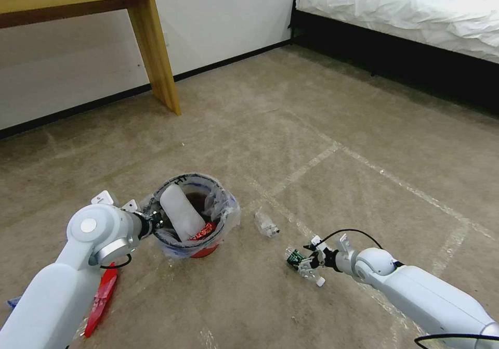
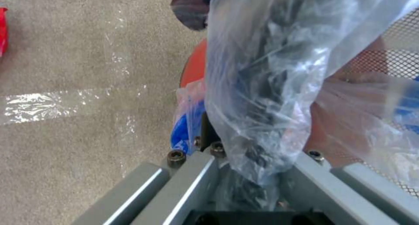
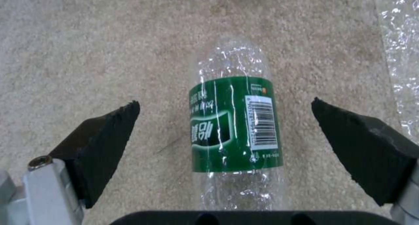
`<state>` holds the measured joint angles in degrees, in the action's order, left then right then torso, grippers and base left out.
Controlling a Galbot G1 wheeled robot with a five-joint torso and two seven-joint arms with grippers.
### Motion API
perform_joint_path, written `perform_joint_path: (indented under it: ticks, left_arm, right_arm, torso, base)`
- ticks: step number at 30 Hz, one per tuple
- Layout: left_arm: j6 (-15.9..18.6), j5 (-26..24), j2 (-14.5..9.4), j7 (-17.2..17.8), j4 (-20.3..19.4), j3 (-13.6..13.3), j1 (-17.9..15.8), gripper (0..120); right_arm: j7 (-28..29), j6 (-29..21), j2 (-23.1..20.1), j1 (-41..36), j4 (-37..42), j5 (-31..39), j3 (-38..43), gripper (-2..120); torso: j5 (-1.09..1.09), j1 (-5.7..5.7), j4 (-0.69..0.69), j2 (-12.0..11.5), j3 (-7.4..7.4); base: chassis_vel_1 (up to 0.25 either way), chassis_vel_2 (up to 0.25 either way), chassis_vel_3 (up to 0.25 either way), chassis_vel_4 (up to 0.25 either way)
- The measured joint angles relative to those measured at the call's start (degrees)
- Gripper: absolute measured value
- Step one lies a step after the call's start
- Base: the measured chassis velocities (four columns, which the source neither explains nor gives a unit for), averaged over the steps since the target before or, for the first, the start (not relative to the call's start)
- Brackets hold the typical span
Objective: Pick up the trash bin and place the garbage on the floor into it.
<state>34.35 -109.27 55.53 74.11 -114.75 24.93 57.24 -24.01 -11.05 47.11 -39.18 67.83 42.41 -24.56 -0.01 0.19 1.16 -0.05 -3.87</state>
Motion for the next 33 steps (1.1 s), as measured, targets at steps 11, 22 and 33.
perform_joint_path:
  ticks: [11,22,33]
  left_arm:
    - [0.0,0.1,-0.2,0.0,0.0,0.0,0.2,0]
    - [0.0,0.2,-0.1,0.0,-0.1,-0.1,0.3,0]
    - [0.0,0.3,0.0,0.0,-0.1,-0.1,0.3,0]
  right_arm:
    - [-0.2,0.1,1.2,-0.5,-1.8,-0.5,0.6,100]
    - [-1.9,0.9,3.6,0.2,-7.0,-2.2,0.3,100]
    - [-2.4,1.3,4.1,-0.1,-8.1,-3.0,0.6,100]
  torso:
    - [0.0,0.0,0.0,0.0,0.0]
    - [0.0,0.0,0.0,0.0,0.0]
    - [0.0,0.0,0.0,0.0,0.0]
  base:
    - [0.0,0.0,0.0,0.0]
    - [0.0,0.0,0.0,0.0]
    - [0.0,0.0,0.0,0.0]
